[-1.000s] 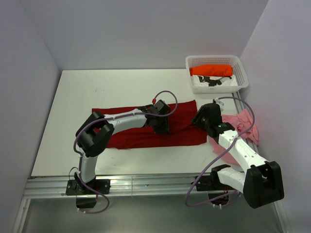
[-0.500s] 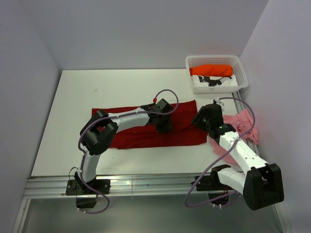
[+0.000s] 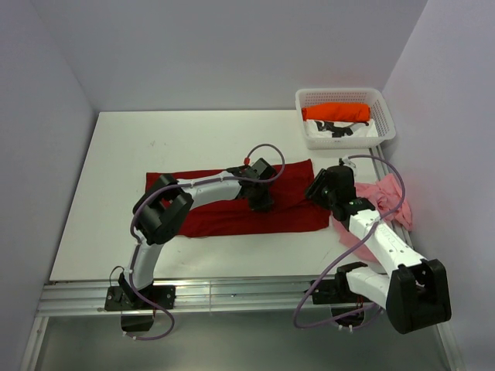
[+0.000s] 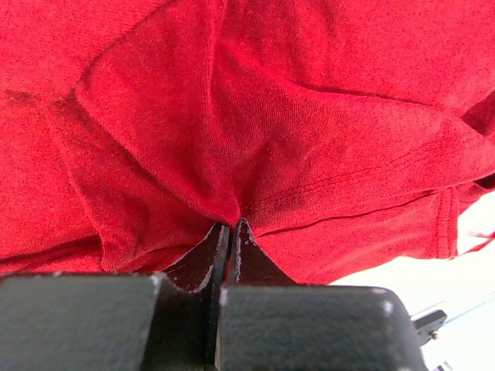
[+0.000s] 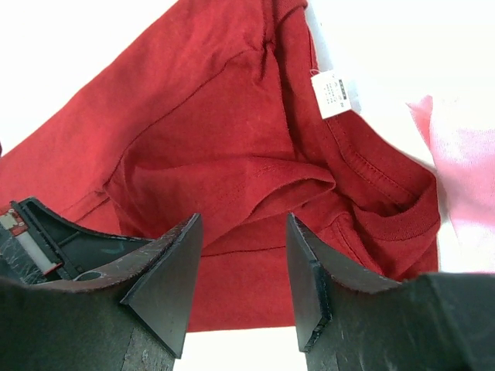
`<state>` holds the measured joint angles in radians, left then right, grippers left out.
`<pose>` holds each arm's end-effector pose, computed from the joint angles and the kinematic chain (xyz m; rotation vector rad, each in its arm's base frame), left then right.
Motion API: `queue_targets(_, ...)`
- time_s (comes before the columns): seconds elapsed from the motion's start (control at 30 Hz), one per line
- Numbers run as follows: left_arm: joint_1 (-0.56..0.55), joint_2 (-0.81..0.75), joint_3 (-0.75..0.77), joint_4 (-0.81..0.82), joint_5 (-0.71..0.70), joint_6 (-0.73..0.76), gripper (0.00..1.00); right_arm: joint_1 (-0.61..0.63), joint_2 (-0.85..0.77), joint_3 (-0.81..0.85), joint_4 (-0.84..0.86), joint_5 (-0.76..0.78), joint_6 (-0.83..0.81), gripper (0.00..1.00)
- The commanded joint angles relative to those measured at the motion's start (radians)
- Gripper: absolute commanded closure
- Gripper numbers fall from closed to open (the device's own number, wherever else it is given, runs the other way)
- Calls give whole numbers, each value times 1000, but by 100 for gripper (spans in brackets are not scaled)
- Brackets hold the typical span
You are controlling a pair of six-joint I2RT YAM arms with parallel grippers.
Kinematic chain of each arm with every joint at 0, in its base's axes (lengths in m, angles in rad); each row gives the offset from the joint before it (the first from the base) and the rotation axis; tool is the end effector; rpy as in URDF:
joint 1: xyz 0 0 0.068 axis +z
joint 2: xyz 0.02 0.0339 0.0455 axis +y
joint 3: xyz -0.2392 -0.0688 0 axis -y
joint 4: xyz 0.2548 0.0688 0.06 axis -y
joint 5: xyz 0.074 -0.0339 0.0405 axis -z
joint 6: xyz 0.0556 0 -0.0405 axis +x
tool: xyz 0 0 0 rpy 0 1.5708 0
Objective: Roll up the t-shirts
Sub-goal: Fold the tshirt
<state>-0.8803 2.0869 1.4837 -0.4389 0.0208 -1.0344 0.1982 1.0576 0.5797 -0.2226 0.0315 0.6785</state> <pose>0.2840 -0.3456 0.1145 -0.2066 2.7775 -0.6331 0.2508 0.0486 0.1745 0.5651 2.2367 0.4223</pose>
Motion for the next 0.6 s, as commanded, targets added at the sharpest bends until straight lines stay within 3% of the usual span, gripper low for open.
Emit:
queue_targets(0.0,-3,-56,30,-47,-15,4,100,-9,15,5,34,-15,-17,46)
queue_targets(0.57,67,-199,-31,-47,107,45,100,-11,67,-18,43,-27,0,45)
